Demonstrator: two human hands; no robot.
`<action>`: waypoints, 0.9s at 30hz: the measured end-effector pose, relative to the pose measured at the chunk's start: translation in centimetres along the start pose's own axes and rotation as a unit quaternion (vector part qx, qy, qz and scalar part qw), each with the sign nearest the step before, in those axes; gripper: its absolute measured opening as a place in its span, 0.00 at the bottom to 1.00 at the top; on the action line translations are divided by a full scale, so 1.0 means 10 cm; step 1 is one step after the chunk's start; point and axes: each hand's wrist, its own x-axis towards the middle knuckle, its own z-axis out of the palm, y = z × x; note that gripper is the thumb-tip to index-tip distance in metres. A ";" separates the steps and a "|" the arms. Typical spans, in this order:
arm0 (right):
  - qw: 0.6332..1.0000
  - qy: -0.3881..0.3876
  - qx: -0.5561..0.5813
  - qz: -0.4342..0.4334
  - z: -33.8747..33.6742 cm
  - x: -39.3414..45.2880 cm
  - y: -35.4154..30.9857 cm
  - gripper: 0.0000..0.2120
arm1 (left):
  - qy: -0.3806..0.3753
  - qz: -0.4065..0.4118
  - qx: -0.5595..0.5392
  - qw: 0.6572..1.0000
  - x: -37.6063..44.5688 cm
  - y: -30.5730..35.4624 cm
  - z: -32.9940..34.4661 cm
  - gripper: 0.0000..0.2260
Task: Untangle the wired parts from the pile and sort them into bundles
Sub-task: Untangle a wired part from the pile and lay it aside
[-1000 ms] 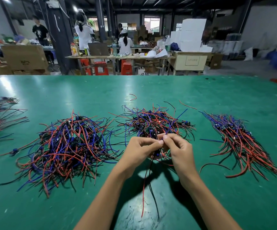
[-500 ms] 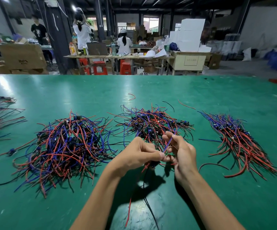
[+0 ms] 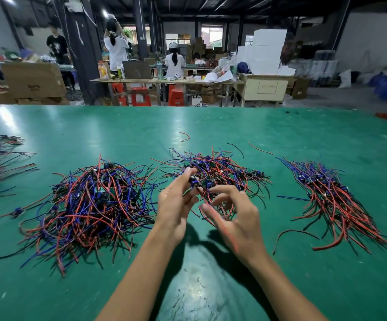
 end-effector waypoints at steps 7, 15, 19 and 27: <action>0.947 0.080 0.277 0.142 -0.01 0.08 -0.16 0.04 | -0.003 -0.021 -0.010 1.000 -0.06 -0.09 0.06 0.08; 0.727 0.115 0.553 0.391 -0.21 0.21 -0.16 0.07 | -0.109 0.027 0.034 0.993 -0.18 -0.18 0.17 0.10; 0.735 0.124 0.526 0.410 -0.30 0.25 -0.10 0.09 | -0.163 0.258 0.347 0.887 -0.06 -0.12 -0.04 0.19; 0.834 -0.008 0.437 0.337 -0.33 0.24 -0.07 0.17 | -0.136 0.035 0.251 0.958 -0.09 -0.11 0.00 0.13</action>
